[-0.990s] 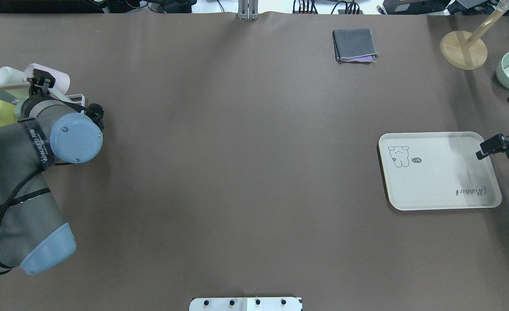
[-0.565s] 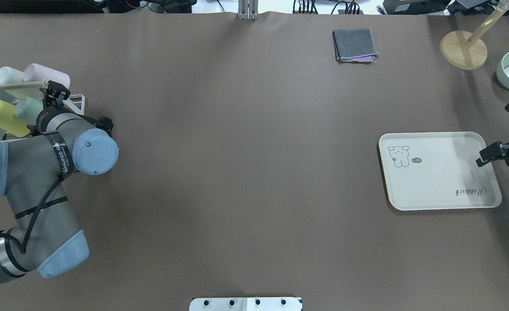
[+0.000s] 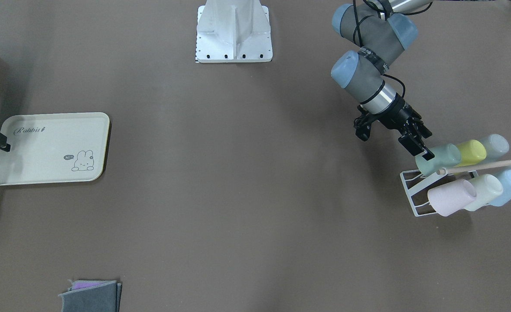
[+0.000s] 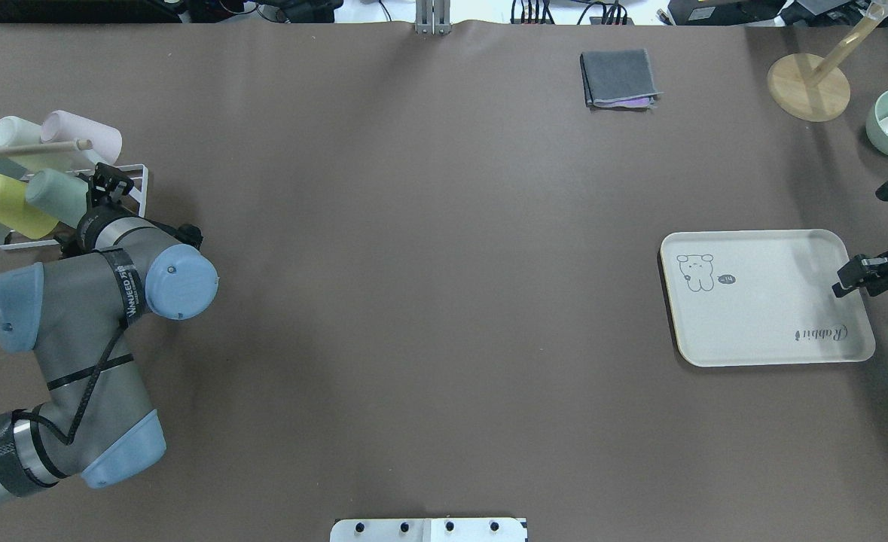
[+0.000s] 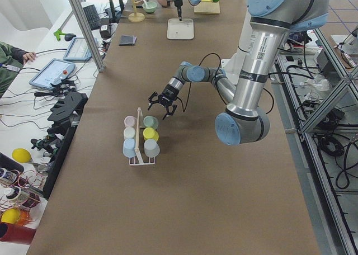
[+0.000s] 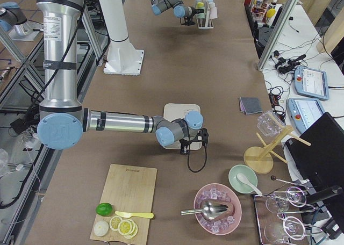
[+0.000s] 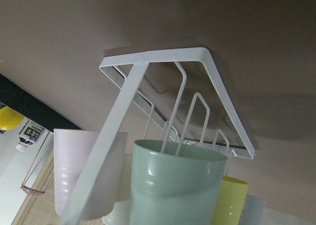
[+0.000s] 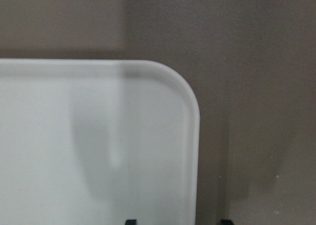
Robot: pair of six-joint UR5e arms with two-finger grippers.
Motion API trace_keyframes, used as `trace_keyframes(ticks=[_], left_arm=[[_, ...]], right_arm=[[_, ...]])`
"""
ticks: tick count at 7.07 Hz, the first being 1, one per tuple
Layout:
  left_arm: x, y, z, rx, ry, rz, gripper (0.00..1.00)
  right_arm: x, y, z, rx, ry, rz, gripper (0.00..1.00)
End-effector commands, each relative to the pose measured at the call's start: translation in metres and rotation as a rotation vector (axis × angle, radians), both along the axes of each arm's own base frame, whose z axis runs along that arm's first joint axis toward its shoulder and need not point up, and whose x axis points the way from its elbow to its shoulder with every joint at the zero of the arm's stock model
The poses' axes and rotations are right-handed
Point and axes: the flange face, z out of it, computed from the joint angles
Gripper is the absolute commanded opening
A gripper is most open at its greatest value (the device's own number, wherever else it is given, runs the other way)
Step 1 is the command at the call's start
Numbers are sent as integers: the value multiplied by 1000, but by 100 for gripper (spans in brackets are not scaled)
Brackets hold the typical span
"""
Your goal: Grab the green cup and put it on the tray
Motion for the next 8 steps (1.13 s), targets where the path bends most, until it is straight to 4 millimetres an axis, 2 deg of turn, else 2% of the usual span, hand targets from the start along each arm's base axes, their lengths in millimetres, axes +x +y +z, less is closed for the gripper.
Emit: trace_keyframes(ticks=[1,2,3,5,6,7,8], left_arm=[[12,-6,15,2,4,2,98],[15,-7,20,1,5,4,98],[16,-9,20,9,18,3,98],[19,-9,24,5,12,7,97],[21,-10,29,2,6,17,97],[26,-13,35,7,11,33,97],[27,-14,37,13,14,56,97]], right_arm=[[1,3,3,-3,2,-3,59],[1,3,4,-8,3,-3,59],[1,3,5,-12,5,-3,53],[1,4,6,-15,3,-4,30],[1,4,5,-13,-4,-7,8],[1,4,5,-15,-4,-8,0],[1,4,4,-8,-9,-9,0]])
